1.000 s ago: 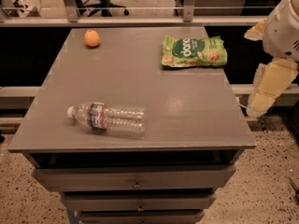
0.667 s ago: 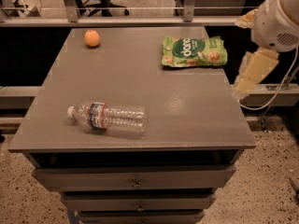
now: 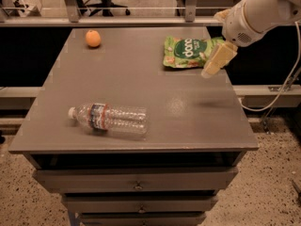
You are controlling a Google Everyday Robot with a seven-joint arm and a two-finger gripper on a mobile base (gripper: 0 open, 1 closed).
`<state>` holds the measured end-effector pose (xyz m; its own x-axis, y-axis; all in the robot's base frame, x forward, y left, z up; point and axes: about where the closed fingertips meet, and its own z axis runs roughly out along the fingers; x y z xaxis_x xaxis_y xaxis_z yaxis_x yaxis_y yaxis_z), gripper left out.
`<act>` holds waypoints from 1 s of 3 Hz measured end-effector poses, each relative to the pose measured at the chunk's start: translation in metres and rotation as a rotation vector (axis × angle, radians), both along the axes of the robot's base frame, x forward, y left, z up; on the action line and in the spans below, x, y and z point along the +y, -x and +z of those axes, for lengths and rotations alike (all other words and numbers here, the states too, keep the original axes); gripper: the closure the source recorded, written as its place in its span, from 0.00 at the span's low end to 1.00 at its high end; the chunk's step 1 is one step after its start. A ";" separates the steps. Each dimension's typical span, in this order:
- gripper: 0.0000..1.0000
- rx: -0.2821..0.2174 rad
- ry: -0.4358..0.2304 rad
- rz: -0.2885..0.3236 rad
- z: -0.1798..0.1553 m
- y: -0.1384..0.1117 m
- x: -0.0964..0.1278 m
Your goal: Pick green rice chip bag
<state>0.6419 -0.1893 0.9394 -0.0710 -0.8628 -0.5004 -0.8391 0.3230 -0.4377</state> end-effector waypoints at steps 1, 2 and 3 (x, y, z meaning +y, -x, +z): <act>0.00 0.011 -0.072 -0.025 -0.025 -0.049 0.008; 0.00 0.017 -0.104 -0.069 -0.047 -0.088 0.009; 0.17 0.053 -0.115 -0.126 -0.064 -0.113 0.003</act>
Offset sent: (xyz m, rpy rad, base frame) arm 0.1343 0.0050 -0.0676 0.1384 0.0146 -0.1306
